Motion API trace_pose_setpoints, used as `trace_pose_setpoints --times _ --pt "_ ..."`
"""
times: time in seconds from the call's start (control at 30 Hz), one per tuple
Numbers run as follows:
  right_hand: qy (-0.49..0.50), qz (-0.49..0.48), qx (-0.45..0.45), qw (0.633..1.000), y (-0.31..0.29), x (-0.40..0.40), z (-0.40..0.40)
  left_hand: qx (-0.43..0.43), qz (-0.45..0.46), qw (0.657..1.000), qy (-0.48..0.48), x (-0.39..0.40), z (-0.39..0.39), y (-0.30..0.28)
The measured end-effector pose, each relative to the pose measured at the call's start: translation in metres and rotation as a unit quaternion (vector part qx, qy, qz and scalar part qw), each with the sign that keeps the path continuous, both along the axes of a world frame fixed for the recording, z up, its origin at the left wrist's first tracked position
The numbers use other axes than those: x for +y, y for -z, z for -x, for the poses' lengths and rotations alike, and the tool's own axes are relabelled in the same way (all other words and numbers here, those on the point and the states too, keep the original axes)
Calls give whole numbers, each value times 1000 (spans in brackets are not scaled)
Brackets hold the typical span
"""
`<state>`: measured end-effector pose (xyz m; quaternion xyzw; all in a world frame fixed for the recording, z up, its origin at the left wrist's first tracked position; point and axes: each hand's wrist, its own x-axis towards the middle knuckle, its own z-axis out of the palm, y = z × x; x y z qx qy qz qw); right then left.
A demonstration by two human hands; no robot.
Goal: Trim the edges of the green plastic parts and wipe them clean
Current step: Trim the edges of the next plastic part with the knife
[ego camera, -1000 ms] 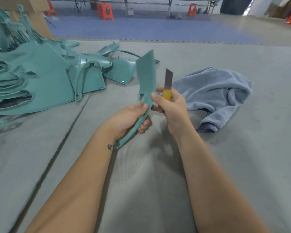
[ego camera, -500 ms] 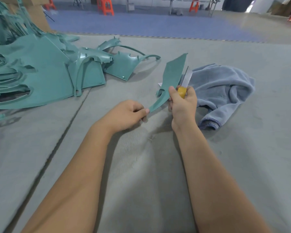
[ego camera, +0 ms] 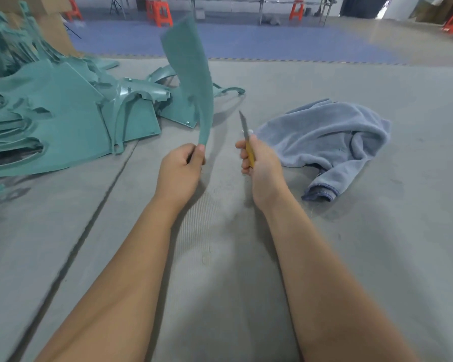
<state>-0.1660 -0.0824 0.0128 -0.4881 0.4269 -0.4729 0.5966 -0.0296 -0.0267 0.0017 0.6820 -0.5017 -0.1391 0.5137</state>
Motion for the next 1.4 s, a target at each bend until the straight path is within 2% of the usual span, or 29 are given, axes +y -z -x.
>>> trace_pose_setpoints --times 0.1,0.2,0.33,0.5,0.8,0.97,1.07,1.2,1.3,1.4 --pt "-35 58 57 996 4 8 -6 35 -8 999 -28 -2 -4 2" --pt "-95 68 54 992 3 14 -5 54 -18 998 -17 -2 -3 3" --pt "-149 82 46 984 1 15 0 157 -5 987 16 -1 0 3" --pt "-190 99 91 972 6 15 -3 152 -1 987 44 0 0 5" --pt "-180 104 127 970 9 11 -4 172 -21 982 75 -3 -2 7" --pt "-137 96 106 980 11 9 -5 192 -36 978 72 -5 -3 8" --pt "-83 90 95 988 12 4 -5 151 -48 985 71 -3 -2 8" --pt "-19 31 5 999 11 -3 -4 135 -61 986 79 -1 -3 7" --pt "-63 23 -44 997 10 -2 3 142 -66 984 87 -1 -5 7" --pt "-160 66 2 985 11 3 7 163 -66 980 94 -2 -6 7"
